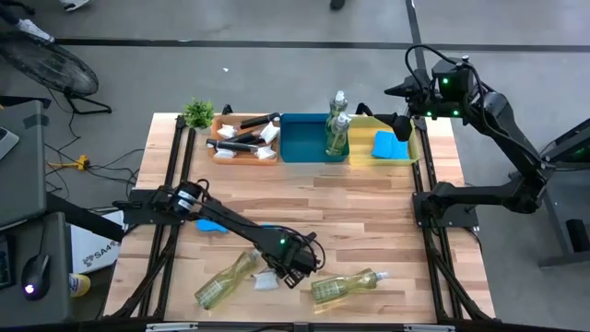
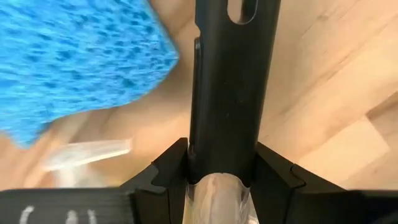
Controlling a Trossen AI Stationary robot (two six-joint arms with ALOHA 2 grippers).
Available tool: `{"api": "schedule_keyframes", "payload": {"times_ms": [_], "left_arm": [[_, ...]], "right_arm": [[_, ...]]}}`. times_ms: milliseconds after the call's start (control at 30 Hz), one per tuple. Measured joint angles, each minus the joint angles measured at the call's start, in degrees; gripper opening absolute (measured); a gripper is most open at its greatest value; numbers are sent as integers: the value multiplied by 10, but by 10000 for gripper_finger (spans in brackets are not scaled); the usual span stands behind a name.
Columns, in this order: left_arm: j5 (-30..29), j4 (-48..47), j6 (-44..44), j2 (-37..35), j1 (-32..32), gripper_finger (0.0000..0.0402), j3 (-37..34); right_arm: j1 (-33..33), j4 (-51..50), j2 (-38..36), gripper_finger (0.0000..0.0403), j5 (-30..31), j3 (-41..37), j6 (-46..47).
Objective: Pick & Place Kitchen Sink Supplies
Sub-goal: Put the cleaning brush into the orange bin
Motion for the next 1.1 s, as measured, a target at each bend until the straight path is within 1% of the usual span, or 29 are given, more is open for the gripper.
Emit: {"api": "schedule_keyframes", "payload": {"times_ms": [133, 400, 533, 667, 833, 1000, 1100], "left_arm": [[-8, -32, 34, -1, 9, 127, 34], [-21, -148, 121, -1, 40, 127, 108], [-42, -213, 166, -1, 60, 127, 149], [-77, -265, 210, -1, 88, 127, 187], [-121, -272, 277, -1, 132, 127, 214], [-149, -272, 357, 0, 183, 127, 215], [-153, -273, 395, 0, 216, 127, 215]], "right_arm": [[0, -1, 0, 385, 0, 0, 0], [0, -2, 0, 385, 0, 0, -4], [0, -6, 0, 385, 0, 0, -4], [0, -6, 0, 385, 0, 0, -3], [0, -6, 0, 385, 5, 0, -3], [0, -6, 0, 385, 22, 0, -3], [0, -6, 0, 385, 36, 0, -2]]}}
